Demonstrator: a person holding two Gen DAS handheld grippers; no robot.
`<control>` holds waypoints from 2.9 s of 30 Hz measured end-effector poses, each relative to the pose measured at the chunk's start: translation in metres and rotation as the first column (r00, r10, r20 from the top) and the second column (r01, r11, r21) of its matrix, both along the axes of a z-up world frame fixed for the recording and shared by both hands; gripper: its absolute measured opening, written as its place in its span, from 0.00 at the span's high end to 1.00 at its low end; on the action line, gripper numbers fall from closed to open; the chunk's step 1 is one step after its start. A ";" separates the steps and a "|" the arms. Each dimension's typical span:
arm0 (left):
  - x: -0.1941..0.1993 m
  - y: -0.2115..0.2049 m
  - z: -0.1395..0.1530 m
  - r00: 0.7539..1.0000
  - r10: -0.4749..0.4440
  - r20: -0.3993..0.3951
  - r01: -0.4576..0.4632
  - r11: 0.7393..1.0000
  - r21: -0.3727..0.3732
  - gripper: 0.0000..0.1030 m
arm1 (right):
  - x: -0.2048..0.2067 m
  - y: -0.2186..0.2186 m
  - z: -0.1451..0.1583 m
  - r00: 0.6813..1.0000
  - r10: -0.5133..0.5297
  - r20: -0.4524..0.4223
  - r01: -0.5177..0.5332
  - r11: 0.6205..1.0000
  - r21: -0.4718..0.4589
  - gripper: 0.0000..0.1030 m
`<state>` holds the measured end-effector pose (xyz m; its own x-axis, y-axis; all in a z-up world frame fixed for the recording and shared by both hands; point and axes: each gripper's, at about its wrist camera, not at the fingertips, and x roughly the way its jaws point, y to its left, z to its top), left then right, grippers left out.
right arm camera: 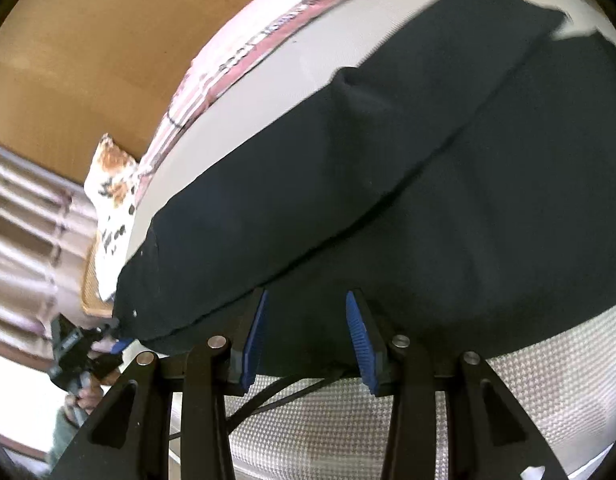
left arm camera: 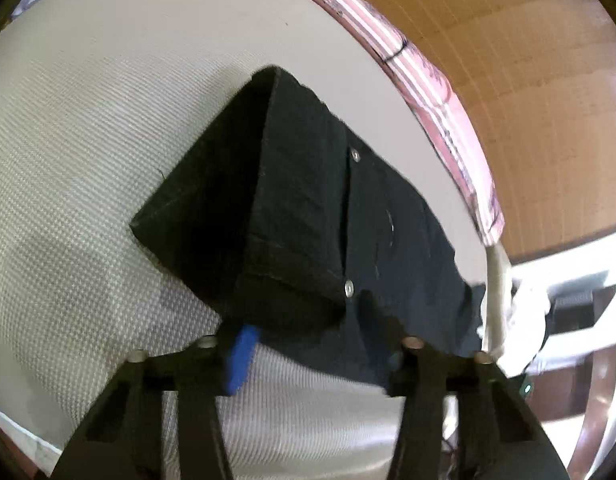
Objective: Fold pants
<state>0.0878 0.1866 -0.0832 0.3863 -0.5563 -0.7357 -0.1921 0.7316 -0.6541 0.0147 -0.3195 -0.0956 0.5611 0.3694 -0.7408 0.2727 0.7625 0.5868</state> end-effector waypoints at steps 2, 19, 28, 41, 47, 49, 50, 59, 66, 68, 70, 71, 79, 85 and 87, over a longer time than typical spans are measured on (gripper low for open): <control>0.003 0.002 0.000 1.000 0.019 0.015 -0.018 1.000 -0.011 0.72 | 0.002 -0.006 -0.008 0.999 -0.039 -0.007 0.039 0.998 0.056 0.63; 0.026 0.003 0.013 0.998 0.035 0.054 -0.036 0.999 0.030 0.83 | 0.050 -0.055 -0.024 0.960 -0.271 0.066 0.259 0.954 0.149 0.75; 0.038 -0.009 0.025 0.994 -0.088 0.059 0.074 0.976 0.205 0.83 | 0.036 -0.046 0.018 0.973 -0.206 0.107 0.215 0.974 -0.079 0.93; 0.036 -0.037 0.012 0.941 -0.335 0.044 0.256 0.790 0.557 0.83 | -0.012 -0.016 -0.013 0.987 -0.144 -0.067 0.128 0.971 -0.200 0.93; 0.031 -0.058 0.002 0.928 -0.372 0.034 0.250 0.685 0.684 0.79 | -0.008 -0.021 -0.013 0.988 -0.140 -0.072 0.130 0.984 -0.125 0.77; 0.031 -0.058 0.002 0.929 -0.370 0.033 0.248 0.685 0.685 0.79 | -0.012 -0.026 -0.013 0.987 -0.149 -0.068 0.145 0.988 -0.051 0.65; 0.030 -0.055 0.003 0.930 -0.367 0.035 0.247 0.691 0.679 0.79 | -0.015 -0.029 -0.011 0.984 -0.162 -0.067 0.162 0.987 -0.019 0.56; 0.005 -0.048 0.049 0.932 -0.357 0.060 0.221 0.693 0.686 0.64 | -0.061 -0.070 0.015 0.972 -0.235 -0.025 0.236 0.970 0.055 0.47; -0.021 -0.087 0.081 0.880 -0.446 0.161 0.190 0.643 0.742 0.64 | -0.095 -0.125 0.021 0.942 -0.335 0.036 0.331 0.940 0.077 0.48; -0.024 -0.118 0.084 0.834 -0.515 0.196 0.235 0.655 0.718 0.64 | -0.092 -0.139 0.013 0.932 -0.360 0.041 0.353 0.929 0.111 0.51; -0.027 -0.151 0.080 0.781 -0.590 0.204 0.309 0.649 0.696 0.64 | -0.085 -0.151 0.004 0.927 -0.373 0.034 0.366 0.922 0.127 0.56; -0.028 -0.172 0.076 0.749 -0.630 0.207 0.354 0.643 0.679 0.64 | -0.080 -0.158 0.000 0.923 -0.383 0.029 0.377 0.918 0.123 0.57; -0.042 -0.306 0.044 0.529 -0.824 0.203 0.591 0.529 0.609 0.64 | -0.060 -0.205 -0.008 0.897 -0.439 0.048 0.429 0.893 0.134 0.58; -0.058 -0.371 0.020 0.428 -0.890 0.158 0.664 0.428 0.614 0.64 | -0.037 -0.237 -0.007 0.889 -0.454 0.060 0.445 0.888 0.117 0.65; -0.065 -0.384 0.013 0.400 -0.905 0.147 0.680 0.400 0.615 0.64 | -0.030 -0.244 -0.008 0.885 -0.461 0.063 0.452 0.885 0.113 0.68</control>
<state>0.0233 -0.1969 -0.0698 0.2287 -0.4653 -0.8551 0.8229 0.5618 -0.0856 -0.0150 -0.5637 -0.1032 0.7436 0.1214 -0.6576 0.5231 0.5068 0.6852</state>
